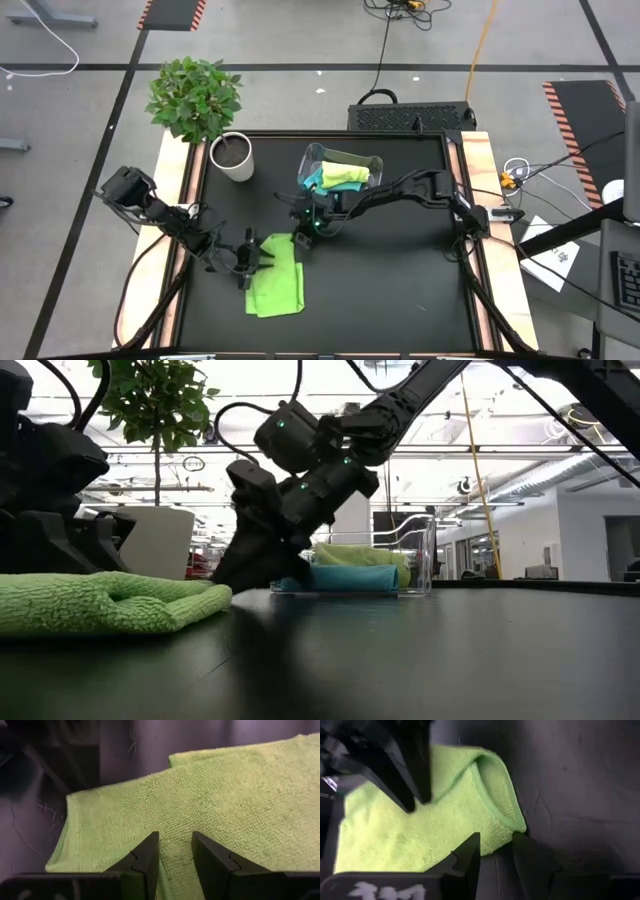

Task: Fold microfiber towels
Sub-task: Fold the green towel

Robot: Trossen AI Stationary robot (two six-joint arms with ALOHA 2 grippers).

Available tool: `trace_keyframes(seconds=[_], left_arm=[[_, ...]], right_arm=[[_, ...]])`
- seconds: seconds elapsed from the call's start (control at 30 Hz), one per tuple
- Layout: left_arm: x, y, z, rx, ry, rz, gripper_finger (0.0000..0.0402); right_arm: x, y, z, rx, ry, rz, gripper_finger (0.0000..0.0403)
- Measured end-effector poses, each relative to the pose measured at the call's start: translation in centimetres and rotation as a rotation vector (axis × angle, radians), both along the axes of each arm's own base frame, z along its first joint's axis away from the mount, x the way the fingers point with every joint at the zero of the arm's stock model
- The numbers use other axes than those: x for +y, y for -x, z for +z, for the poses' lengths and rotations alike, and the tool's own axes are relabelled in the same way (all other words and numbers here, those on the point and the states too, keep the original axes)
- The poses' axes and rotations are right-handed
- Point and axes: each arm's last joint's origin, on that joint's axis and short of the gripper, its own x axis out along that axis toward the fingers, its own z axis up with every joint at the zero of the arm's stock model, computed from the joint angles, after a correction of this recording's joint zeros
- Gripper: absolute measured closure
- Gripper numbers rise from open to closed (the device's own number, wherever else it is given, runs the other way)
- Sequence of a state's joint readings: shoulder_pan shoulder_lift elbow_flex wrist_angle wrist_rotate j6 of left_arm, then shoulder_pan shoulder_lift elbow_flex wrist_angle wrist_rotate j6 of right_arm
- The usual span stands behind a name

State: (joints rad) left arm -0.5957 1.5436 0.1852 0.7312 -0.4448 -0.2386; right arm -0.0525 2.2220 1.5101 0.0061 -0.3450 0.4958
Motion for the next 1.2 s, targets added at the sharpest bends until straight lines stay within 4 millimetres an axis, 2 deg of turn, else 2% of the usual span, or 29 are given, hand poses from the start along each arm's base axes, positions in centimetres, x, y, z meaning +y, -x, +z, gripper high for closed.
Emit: trace_keyframes(seconds=[0.23, 0.5, 0.6, 0.77, 0.9, 1.0, 1.2], left_arm=[[0.1, -0.3, 0.2, -0.011, -0.002, -0.002, 0.0284], [0.2, -0.2, 0.0, 0.007, 0.001, 0.006, 0.0284], [0.2, -0.2, 0.0, 0.006, -0.004, 0.010, 0.0284], [-0.1, -0.2, 0.2, -0.023, -0.037, -0.027, 0.0284], [-0.4, -0.3, 1.4, -0.102, -0.071, -0.067, 0.0284], [-0.4, 0.0, 2.7, -0.156, -0.079, -0.033, 0.0284], [0.2, 1.4, 5.2, -0.189, 0.008, 0.041, 0.0284]], right_arm=[[0.0, -0.7, -1.4, -0.047, -0.033, 0.004, 0.0296], [0.0, -1.2, -1.6, -0.139, 0.016, 0.041, 0.0299], [0.0, -1.3, -1.5, -0.169, 0.034, 0.067, 0.0321], [0.2, -1.3, -1.4, -0.199, 0.068, 0.131, 0.0393], [0.7, -1.4, -1.3, -0.218, 0.090, 0.161, 0.0393], [1.2, -1.3, -0.8, -0.247, 0.137, 0.216, 0.0400], [3.3, -0.8, 2.0, -0.317, 0.250, 0.361, 0.0401]])
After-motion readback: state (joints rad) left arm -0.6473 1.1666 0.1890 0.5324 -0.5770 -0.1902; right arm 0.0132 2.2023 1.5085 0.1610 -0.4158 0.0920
